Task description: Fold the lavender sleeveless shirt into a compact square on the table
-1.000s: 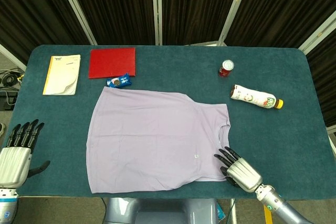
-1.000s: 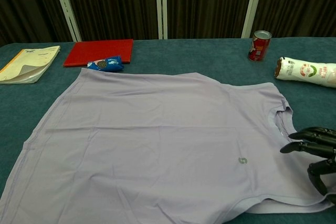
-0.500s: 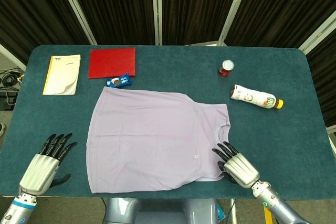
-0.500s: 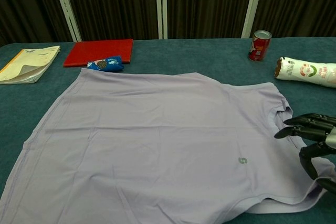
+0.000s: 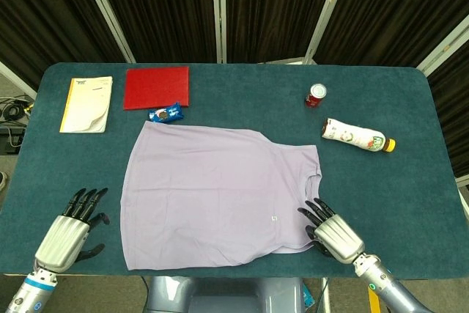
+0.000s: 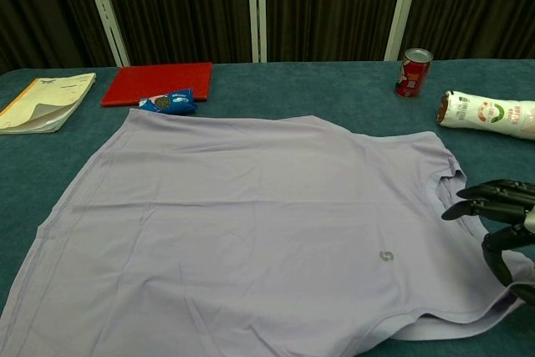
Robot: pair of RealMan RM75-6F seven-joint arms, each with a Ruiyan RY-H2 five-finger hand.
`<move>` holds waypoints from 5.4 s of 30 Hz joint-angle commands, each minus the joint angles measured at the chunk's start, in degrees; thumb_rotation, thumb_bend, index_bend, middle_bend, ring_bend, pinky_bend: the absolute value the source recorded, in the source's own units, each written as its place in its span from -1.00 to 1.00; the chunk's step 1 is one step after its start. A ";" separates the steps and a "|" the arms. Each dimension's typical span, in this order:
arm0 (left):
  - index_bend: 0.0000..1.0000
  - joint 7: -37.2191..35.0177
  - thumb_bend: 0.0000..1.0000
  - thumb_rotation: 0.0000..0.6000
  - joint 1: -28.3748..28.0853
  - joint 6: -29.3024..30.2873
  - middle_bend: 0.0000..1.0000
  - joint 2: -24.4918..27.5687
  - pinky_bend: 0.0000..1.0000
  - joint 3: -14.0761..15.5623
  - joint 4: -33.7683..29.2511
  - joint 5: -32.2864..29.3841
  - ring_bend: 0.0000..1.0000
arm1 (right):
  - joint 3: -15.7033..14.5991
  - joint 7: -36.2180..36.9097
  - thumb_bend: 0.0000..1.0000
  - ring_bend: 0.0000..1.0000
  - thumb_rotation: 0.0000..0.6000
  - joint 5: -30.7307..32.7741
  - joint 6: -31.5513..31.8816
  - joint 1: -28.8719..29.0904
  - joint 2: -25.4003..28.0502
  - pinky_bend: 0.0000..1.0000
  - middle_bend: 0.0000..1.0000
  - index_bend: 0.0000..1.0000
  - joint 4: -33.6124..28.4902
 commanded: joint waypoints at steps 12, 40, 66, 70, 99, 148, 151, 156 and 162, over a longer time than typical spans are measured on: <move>0.14 -2.69 -0.42 1.00 -2.49 -6.44 -1.00 -8.02 -1.00 4.94 11.54 4.34 -1.00 | -0.04 0.34 -0.07 -1.00 1.00 -0.02 0.34 0.08 0.50 -1.00 -0.74 0.32 -0.36; 0.03 -1.63 -0.39 1.00 -3.54 -10.91 -1.00 -12.76 -1.00 8.01 17.70 3.37 -1.00 | -0.02 0.50 -0.06 -1.00 1.00 0.39 0.09 0.25 0.71 -1.00 -0.74 0.33 -0.53; 0.38 -4.60 0.06 1.00 -4.08 -7.94 -1.00 -12.21 -1.00 8.85 17.13 3.47 -1.00 | -0.23 1.54 -0.06 -1.00 1.00 0.71 -0.23 0.39 1.07 -1.00 -0.74 0.33 -1.01; 0.37 -5.20 0.07 1.00 -4.33 -8.04 -1.00 -10.50 -1.00 10.04 15.60 4.01 -1.00 | -0.61 3.21 -0.05 -1.00 1.00 0.43 -1.07 1.17 2.21 -1.00 -0.74 0.34 -2.01; 0.38 -8.79 0.07 1.00 -2.05 -2.86 -1.00 0.98 -1.00 17.80 9.37 9.45 -1.00 | -10.60 6.84 -0.02 -1.00 1.00 -12.01 -3.34 4.65 13.10 -1.00 -0.69 0.38 -12.30; 0.33 0.13 0.06 1.00 -10.90 -16.62 -1.00 10.69 -1.00 1.43 -10.93 -13.41 -1.00 | 4.71 10.17 0.09 -1.00 1.00 12.35 -13.45 10.10 13.19 -1.00 -0.61 0.43 -18.83; 0.33 2.23 0.05 1.00 -12.08 -18.17 -1.00 11.11 -1.00 -0.15 -10.95 -16.48 -1.00 | 6.02 10.50 0.09 -1.00 1.00 14.59 -14.35 10.53 12.69 -1.00 -0.61 0.44 -18.13; 0.33 3.49 0.06 1.00 -14.17 -19.69 -1.00 11.29 -1.00 -3.98 -10.05 -22.52 -1.00 | 7.96 9.71 0.09 -1.00 1.00 19.17 -17.20 11.60 11.89 -1.00 -0.61 0.44 -16.16; 0.33 3.20 0.06 1.00 -17.70 -24.08 -1.00 10.44 -1.00 -7.20 -7.76 -28.60 -1.00 | 10.02 9.26 0.09 -1.00 1.00 24.92 -20.94 12.84 9.28 -1.00 -0.61 0.44 -12.21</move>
